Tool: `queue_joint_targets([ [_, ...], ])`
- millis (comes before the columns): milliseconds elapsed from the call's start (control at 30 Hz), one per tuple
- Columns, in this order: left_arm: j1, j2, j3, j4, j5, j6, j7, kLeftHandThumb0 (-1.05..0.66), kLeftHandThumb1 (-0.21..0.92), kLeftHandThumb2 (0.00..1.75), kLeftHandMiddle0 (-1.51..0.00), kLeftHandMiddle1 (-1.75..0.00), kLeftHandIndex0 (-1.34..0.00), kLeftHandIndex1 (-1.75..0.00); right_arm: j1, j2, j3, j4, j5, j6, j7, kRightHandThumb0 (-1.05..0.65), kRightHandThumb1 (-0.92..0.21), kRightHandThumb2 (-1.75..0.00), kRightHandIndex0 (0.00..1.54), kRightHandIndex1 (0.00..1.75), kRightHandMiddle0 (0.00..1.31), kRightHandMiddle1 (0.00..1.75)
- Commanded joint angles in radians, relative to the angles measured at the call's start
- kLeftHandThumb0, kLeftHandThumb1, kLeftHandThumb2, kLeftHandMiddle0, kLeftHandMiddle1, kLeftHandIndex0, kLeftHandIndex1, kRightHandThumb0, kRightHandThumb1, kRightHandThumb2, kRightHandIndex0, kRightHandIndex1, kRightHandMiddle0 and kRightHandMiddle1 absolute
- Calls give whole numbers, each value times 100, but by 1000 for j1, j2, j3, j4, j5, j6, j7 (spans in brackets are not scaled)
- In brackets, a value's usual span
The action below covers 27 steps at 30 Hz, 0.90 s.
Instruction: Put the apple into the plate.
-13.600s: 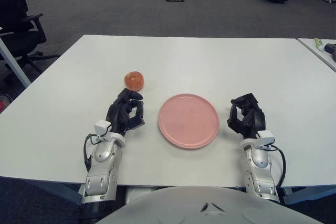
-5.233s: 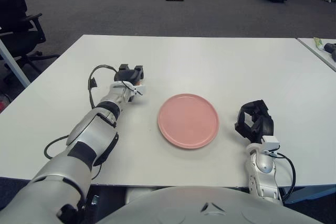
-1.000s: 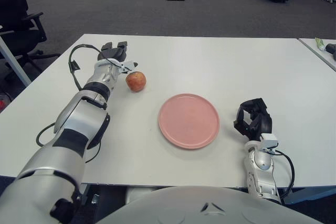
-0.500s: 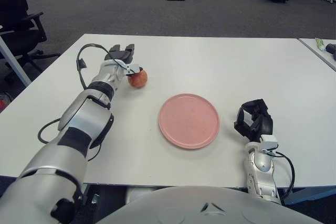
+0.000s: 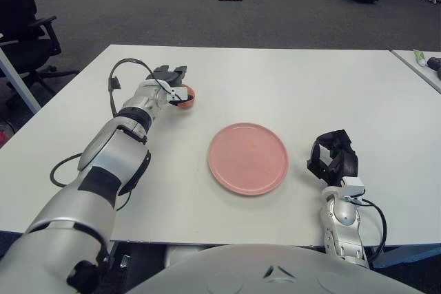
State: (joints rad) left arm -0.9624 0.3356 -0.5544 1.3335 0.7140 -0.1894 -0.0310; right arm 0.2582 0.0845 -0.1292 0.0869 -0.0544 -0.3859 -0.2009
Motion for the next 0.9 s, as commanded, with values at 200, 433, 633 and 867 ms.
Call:
queue_joint_targets([
  [200,-27,23,4,-7,-7,-16,-102,-98,92,60,0,0,0,-19,-11,-2,-2,-9,13,4,4,-41,-54,-104,62,138,43,175],
  [433,1,20,-5,-2,2,-11,-107,-96,92,59,0,0,0,-25,-7,-5,-3,-10,17,-5,11,-41,-55,-103,62,139,43,175],
  [633,46,6,-32,20,29,24,-56,-97,92,59,0,0,0,-24,1,-6,-2,-10,15,-30,19,-41,-55,-103,63,139,43,175],
  [867,61,0,-62,27,53,60,-1,-100,92,62,0,0,0,-18,16,-10,-2,-20,17,-33,30,-41,-54,-104,63,141,43,175],
])
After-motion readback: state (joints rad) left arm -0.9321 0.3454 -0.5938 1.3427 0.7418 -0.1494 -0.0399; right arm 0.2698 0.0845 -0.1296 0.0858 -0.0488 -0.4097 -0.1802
